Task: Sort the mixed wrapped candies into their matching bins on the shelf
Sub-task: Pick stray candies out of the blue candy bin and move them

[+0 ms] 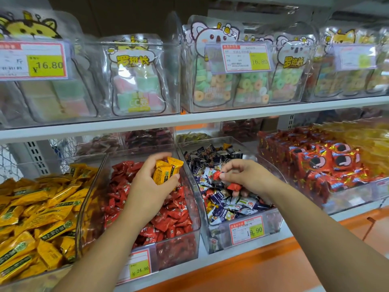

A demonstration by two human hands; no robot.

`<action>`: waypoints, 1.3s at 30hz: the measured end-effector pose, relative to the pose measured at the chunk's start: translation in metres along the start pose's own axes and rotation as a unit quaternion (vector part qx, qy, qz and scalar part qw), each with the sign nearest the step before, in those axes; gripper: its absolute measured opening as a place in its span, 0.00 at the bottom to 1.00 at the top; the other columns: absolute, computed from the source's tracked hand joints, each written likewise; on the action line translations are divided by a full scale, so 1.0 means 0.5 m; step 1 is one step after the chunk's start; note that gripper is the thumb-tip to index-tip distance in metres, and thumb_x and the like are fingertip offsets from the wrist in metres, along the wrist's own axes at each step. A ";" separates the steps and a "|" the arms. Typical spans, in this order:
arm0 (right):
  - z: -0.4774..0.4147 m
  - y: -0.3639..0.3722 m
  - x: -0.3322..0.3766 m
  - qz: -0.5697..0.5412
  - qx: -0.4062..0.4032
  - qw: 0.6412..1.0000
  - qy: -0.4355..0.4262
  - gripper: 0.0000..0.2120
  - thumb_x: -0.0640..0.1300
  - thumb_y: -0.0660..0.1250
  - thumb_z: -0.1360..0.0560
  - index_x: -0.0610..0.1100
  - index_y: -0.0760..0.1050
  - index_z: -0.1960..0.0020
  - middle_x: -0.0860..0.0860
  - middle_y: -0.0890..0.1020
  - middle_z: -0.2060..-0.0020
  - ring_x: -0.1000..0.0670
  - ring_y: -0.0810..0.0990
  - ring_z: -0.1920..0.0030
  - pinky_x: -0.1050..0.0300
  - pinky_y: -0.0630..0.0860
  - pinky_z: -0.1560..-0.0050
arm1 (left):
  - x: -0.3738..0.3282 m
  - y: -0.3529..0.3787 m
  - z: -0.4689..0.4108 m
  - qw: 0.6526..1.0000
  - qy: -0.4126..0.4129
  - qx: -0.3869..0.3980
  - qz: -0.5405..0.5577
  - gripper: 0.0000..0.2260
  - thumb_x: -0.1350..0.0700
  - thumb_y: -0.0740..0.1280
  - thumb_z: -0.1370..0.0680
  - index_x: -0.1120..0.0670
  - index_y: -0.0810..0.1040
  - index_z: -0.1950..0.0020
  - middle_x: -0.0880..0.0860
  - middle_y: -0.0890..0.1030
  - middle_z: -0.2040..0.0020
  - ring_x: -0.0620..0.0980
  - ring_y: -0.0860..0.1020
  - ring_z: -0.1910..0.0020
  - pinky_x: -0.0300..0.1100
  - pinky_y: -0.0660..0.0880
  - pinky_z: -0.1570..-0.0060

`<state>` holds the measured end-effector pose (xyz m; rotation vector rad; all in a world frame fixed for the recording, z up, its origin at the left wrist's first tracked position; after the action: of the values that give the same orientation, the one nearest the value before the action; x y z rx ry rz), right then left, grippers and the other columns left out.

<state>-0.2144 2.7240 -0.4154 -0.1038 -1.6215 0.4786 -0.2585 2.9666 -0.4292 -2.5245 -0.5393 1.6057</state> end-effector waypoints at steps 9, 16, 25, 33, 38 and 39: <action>0.017 -0.009 -0.003 -0.052 -0.029 0.997 0.042 0.02 0.36 0.67 0.23 0.38 0.75 0.51 0.42 0.78 0.66 0.51 0.73 0.79 0.64 0.62 0.82 | -0.013 -0.017 0.014 1.000 0.007 -0.007 -0.001 0.19 0.57 0.72 0.26 0.35 0.73 0.44 0.51 0.82 0.57 0.54 0.83 0.59 0.59 0.80 0.61; 0.045 -0.006 0.025 -0.041 -0.111 0.993 0.013 0.04 0.39 0.70 0.25 0.40 0.76 0.58 0.45 0.76 0.69 0.51 0.73 0.78 0.63 0.67 0.78 | -0.043 -0.047 0.039 1.000 0.021 -0.003 -0.019 0.19 0.57 0.72 0.26 0.36 0.73 0.44 0.51 0.82 0.59 0.57 0.81 0.61 0.57 0.79 0.62; 0.000 0.159 0.117 0.020 -0.098 0.985 -0.138 0.02 0.43 0.71 0.26 0.48 0.80 0.57 0.57 0.80 0.68 0.62 0.75 0.71 0.70 0.68 0.68 | -0.036 -0.126 0.065 0.998 0.005 -0.033 -0.058 0.19 0.55 0.72 0.26 0.34 0.72 0.44 0.46 0.81 0.58 0.55 0.81 0.62 0.57 0.79 0.61; -0.026 0.108 0.116 0.105 -0.063 0.986 -0.112 0.08 0.43 0.66 0.22 0.42 0.81 0.46 0.50 0.85 0.55 0.55 0.83 0.58 0.57 0.80 0.51 | -0.025 -0.093 0.059 0.999 0.004 -0.011 -0.044 0.18 0.56 0.72 0.26 0.36 0.73 0.44 0.47 0.81 0.57 0.54 0.81 0.61 0.54 0.79 0.61; -0.010 0.074 0.044 0.275 0.124 0.953 -0.023 0.06 0.41 0.70 0.25 0.49 0.81 0.60 0.61 0.81 0.66 0.65 0.77 0.66 0.71 0.71 0.63 | -0.017 -0.044 0.048 0.998 0.013 0.017 -0.051 0.19 0.56 0.73 0.26 0.36 0.73 0.43 0.46 0.80 0.59 0.56 0.78 0.64 0.54 0.78 0.62; -0.015 0.081 0.027 0.303 0.138 0.943 -0.022 0.04 0.43 0.71 0.26 0.50 0.81 0.58 0.60 0.81 0.64 0.62 0.79 0.63 0.67 0.72 0.60 | -0.017 -0.036 0.045 0.998 0.015 0.019 -0.054 0.19 0.56 0.73 0.26 0.35 0.73 0.43 0.45 0.81 0.58 0.55 0.78 0.64 0.53 0.78 0.62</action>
<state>-0.2175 2.7674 -0.4174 -0.3894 -1.5326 1.1850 -0.2861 2.9781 -0.4270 -2.4434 -0.6228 1.5240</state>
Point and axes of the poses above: each hand's wrist, its own z-axis away from the middle knuckle, its own y-axis out of the palm, x = y × z, the point moved 1 cm from there along -z, towards the middle knuckle
